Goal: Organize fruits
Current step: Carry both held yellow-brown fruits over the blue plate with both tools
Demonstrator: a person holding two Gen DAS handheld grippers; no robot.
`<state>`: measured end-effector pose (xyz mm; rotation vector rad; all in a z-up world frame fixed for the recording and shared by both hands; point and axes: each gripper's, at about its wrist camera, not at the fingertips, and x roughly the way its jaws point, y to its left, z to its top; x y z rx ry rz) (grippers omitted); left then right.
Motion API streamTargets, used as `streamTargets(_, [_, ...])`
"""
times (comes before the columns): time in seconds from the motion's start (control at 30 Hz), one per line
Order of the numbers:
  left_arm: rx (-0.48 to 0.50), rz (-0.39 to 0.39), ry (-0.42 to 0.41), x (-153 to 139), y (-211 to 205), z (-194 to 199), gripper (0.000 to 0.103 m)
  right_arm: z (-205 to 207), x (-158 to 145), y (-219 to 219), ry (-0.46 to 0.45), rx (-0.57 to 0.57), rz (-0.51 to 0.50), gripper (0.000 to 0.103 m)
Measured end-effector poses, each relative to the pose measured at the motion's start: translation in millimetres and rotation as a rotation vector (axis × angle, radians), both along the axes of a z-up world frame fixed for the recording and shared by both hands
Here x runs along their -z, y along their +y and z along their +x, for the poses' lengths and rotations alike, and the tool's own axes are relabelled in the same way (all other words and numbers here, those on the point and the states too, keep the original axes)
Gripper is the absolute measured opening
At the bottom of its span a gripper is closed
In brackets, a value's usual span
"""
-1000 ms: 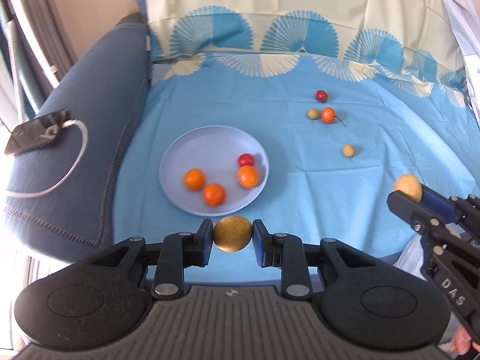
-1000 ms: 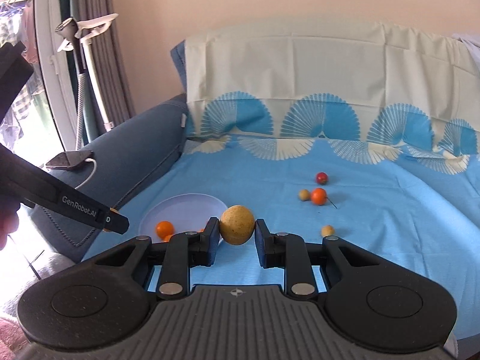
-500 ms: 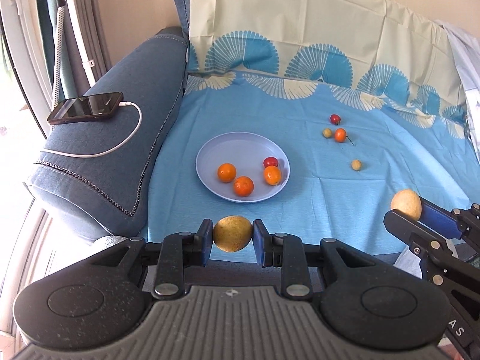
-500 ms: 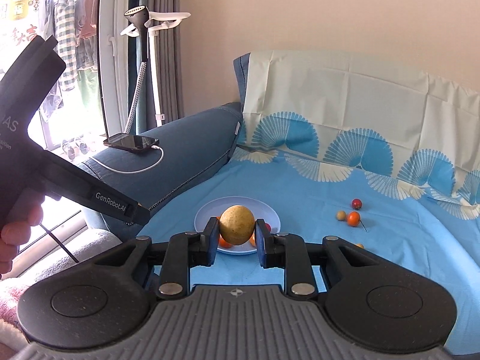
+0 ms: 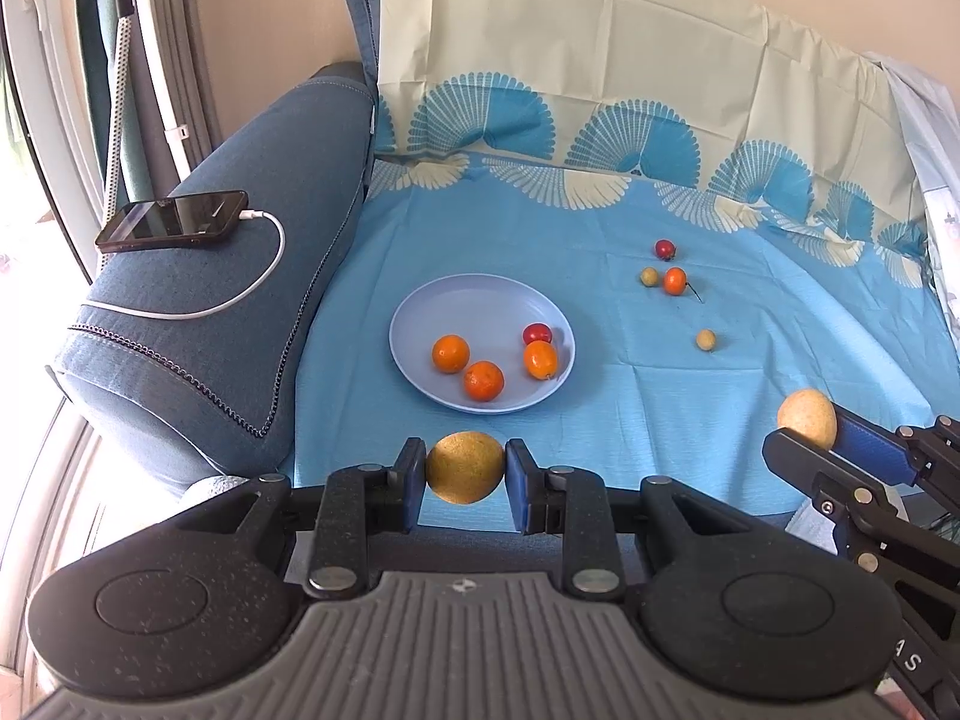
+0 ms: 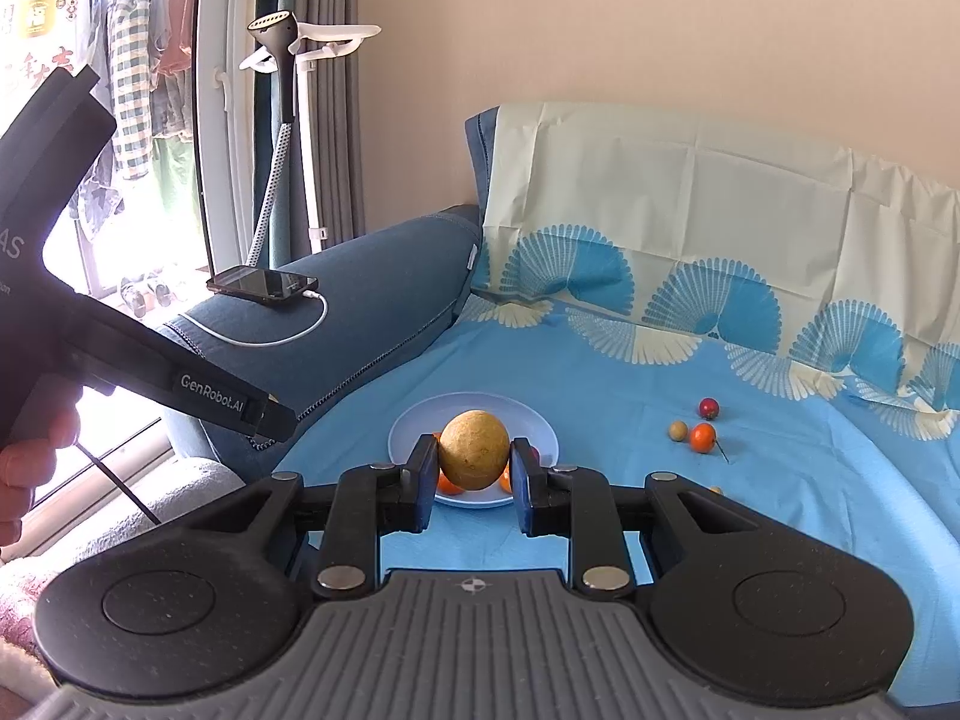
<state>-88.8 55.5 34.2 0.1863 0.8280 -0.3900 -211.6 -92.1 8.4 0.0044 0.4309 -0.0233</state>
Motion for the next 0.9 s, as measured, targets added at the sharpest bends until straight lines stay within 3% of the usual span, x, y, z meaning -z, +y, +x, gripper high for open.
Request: streamTargets(0.9, [-0.041, -0.018, 0.035, 4.5, 6.2, 37.9, 0.031, 31.8, 4.4, 0.7, 0.063, 0.014, 0.004, 0.027])
